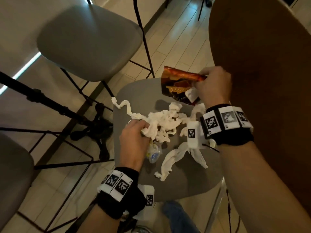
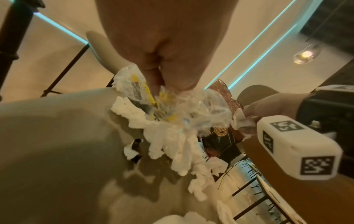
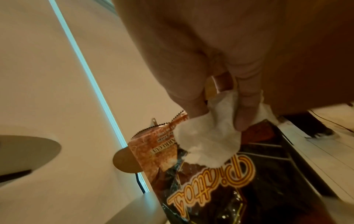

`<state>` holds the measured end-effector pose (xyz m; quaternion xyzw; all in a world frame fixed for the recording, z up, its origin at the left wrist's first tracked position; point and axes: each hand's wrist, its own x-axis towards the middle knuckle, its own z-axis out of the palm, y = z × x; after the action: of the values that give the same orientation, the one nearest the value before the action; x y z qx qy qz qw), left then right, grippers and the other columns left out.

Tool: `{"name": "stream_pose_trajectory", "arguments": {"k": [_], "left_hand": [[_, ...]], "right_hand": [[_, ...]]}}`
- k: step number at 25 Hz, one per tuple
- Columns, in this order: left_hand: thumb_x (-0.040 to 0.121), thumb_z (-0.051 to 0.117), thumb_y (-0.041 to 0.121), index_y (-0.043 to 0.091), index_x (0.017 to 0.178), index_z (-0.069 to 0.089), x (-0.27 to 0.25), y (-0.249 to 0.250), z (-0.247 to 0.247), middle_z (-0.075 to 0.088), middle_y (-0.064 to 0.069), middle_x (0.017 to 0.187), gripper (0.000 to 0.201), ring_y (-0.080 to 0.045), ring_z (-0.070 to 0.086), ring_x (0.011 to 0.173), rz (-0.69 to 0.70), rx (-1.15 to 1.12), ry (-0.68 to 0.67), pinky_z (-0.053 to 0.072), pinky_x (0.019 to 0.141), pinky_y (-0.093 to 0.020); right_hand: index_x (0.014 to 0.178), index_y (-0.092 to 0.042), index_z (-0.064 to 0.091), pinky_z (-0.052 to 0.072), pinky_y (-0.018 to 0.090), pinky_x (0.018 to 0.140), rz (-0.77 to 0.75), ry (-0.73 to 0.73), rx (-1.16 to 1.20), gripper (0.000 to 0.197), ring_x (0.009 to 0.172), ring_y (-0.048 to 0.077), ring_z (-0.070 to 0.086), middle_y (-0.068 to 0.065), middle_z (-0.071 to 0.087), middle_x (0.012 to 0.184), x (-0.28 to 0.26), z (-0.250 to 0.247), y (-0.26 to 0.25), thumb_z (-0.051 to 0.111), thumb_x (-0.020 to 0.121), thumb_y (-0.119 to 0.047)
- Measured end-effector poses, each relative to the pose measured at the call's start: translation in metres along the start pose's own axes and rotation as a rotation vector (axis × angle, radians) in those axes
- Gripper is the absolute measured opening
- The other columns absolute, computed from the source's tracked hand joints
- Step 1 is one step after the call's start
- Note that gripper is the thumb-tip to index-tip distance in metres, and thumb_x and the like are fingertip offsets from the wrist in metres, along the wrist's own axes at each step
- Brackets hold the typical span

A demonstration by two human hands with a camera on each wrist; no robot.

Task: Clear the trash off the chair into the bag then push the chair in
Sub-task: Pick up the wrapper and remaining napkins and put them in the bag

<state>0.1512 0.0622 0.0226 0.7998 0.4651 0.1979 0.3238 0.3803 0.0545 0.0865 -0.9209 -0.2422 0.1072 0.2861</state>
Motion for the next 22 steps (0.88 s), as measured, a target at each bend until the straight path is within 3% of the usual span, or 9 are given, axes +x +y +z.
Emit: {"name": "stream_pose_trajectory", "arguments": {"k": [2, 6, 9, 11, 13, 15, 16, 19, 22], "left_hand": [[0.075, 0.07, 0.012, 0.022, 0.083, 0.066, -0.014, 0.007, -0.015, 0.06, 0.008, 0.088, 0.013, -0.007, 0.054, 0.081, 0.056, -0.026, 0.012, 0.04, 0.07, -0.02], [0.074, 0.075, 0.012, 0.019, 0.087, 0.07, -0.055, 0.02, -0.054, 0.063, 0.006, 0.093, 0.016, -0.009, 0.059, 0.086, 0.131, -0.165, 0.074, 0.052, 0.076, -0.029], [0.072, 0.077, 0.009, 0.015, 0.084, 0.072, -0.103, 0.019, -0.097, 0.063, 0.004, 0.091, 0.014, -0.007, 0.06, 0.084, 0.115, -0.286, 0.2, 0.048, 0.072, -0.02], [0.072, 0.078, 0.012, 0.015, 0.082, 0.072, -0.15, 0.01, -0.128, 0.065, -0.001, 0.091, 0.012, -0.01, 0.062, 0.084, 0.064, -0.382, 0.25, 0.049, 0.07, -0.021], [0.07, 0.075, 0.021, 0.017, 0.08, 0.072, -0.199, -0.007, -0.152, 0.067, -0.002, 0.089, 0.01, -0.012, 0.064, 0.083, -0.003, -0.459, 0.288, 0.05, 0.068, -0.022], [0.067, 0.073, 0.025, 0.022, 0.078, 0.072, -0.254, -0.038, -0.171, 0.067, 0.002, 0.088, 0.012, -0.014, 0.066, 0.083, -0.118, -0.527, 0.357, 0.051, 0.068, -0.024], [0.065, 0.074, 0.023, 0.025, 0.077, 0.071, -0.279, -0.055, -0.177, 0.067, 0.006, 0.088, 0.012, -0.013, 0.066, 0.083, -0.191, -0.547, 0.403, 0.05, 0.068, -0.021], [0.062, 0.077, 0.009, 0.016, 0.072, 0.07, -0.349, -0.116, -0.18, 0.067, 0.006, 0.087, 0.014, -0.007, 0.064, 0.081, -0.459, -0.536, 0.546, 0.046, 0.065, -0.013], [0.069, 0.075, 0.011, 0.016, 0.075, 0.069, -0.396, -0.19, -0.162, 0.067, 0.001, 0.086, 0.01, -0.003, 0.062, 0.076, -0.669, -0.427, 0.619, 0.046, 0.062, -0.012]], "right_hand": [[0.107, -0.018, 0.07, 0.051, 0.031, 0.09, -0.058, 0.048, 0.015, 0.024, 0.102, 0.019, 0.062, 0.004, 0.069, 0.109, -0.015, -0.023, -0.014, 0.07, 0.082, -0.016], [0.111, -0.021, 0.067, 0.044, 0.017, 0.081, -0.175, 0.021, 0.042, 0.031, 0.094, 0.007, 0.056, -0.003, 0.066, 0.108, -0.059, -0.072, -0.039, 0.071, 0.081, -0.026], [0.104, -0.029, 0.067, 0.048, 0.034, 0.093, -0.352, -0.125, 0.059, 0.027, 0.094, 0.012, 0.061, -0.005, 0.065, 0.1, -0.125, -0.09, -0.069, 0.071, 0.078, -0.036], [0.097, -0.031, 0.069, 0.049, 0.035, 0.092, -0.468, -0.251, 0.044, 0.017, 0.092, 0.011, 0.059, -0.003, 0.064, 0.093, -0.182, -0.089, -0.088, 0.072, 0.08, -0.033], [0.087, -0.04, 0.066, 0.051, 0.04, 0.089, -0.567, -0.385, 0.064, 0.014, 0.09, 0.013, 0.059, -0.006, 0.065, 0.088, -0.239, -0.084, -0.102, 0.071, 0.075, -0.045], [0.079, -0.054, 0.06, 0.053, 0.045, 0.081, -0.659, -0.566, 0.064, 0.016, 0.086, 0.015, 0.061, -0.017, 0.063, 0.086, -0.291, -0.061, -0.111, 0.068, 0.067, -0.062], [0.075, -0.055, 0.058, 0.053, 0.042, 0.076, -0.686, -0.641, 0.055, 0.013, 0.083, 0.013, 0.059, -0.019, 0.06, 0.085, -0.314, -0.044, -0.112, 0.068, 0.067, -0.059], [0.073, -0.045, 0.058, 0.037, 0.01, 0.07, -0.749, -0.871, -0.042, 0.017, 0.078, 0.002, 0.051, -0.015, 0.054, 0.083, -0.378, 0.03, -0.1, 0.07, 0.076, -0.034], [0.088, -0.032, 0.068, 0.032, 0.005, 0.063, -0.771, -0.973, -0.168, 0.007, 0.073, -0.001, 0.045, -0.008, 0.054, 0.09, -0.42, 0.123, -0.058, 0.069, 0.082, -0.028]]}}
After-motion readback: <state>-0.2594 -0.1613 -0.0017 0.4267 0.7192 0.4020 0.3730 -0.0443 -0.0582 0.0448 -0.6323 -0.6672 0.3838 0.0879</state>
